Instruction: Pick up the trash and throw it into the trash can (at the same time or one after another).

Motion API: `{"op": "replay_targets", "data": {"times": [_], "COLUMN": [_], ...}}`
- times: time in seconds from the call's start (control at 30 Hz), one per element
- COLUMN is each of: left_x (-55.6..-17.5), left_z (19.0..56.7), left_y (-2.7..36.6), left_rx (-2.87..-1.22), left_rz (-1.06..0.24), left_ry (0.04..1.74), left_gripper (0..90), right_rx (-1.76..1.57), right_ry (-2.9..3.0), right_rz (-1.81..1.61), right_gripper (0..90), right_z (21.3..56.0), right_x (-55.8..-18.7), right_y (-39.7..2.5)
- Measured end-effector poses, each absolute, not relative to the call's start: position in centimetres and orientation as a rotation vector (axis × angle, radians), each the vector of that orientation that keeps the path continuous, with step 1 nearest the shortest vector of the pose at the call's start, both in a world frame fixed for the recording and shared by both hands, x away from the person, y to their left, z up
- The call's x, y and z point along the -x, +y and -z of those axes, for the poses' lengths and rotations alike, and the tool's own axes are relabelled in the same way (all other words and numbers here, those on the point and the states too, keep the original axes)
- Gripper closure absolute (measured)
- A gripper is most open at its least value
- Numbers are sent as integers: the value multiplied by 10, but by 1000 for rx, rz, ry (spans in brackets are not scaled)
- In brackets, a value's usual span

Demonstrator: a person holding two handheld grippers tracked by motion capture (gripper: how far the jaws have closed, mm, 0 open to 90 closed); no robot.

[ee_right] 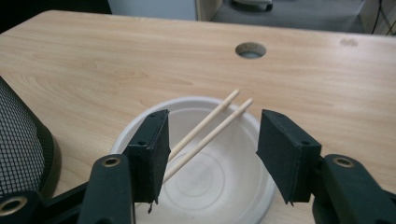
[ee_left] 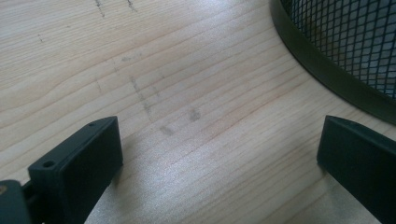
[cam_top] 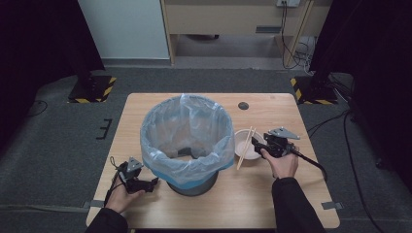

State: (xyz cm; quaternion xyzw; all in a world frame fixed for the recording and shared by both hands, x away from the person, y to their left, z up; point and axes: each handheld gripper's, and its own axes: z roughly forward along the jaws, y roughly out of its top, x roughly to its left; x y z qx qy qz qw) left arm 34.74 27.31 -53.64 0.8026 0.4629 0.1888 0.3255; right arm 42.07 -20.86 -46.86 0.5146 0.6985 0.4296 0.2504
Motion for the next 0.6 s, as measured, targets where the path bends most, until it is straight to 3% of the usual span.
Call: {"op": "replay_targets", "data": {"times": [0.6], "left_x": [-347], "left_z": [536], "left_y": [273], "left_rx": [-2104], "left_rz": [-494], "left_ry": [1214], "left_gripper": [0], "right_rx": [-1434], "right_ry": [1960], "right_rz": [-1104], "right_gripper": [382], "right_z": [497], "right_x": [-427], "right_y": [-193]}}
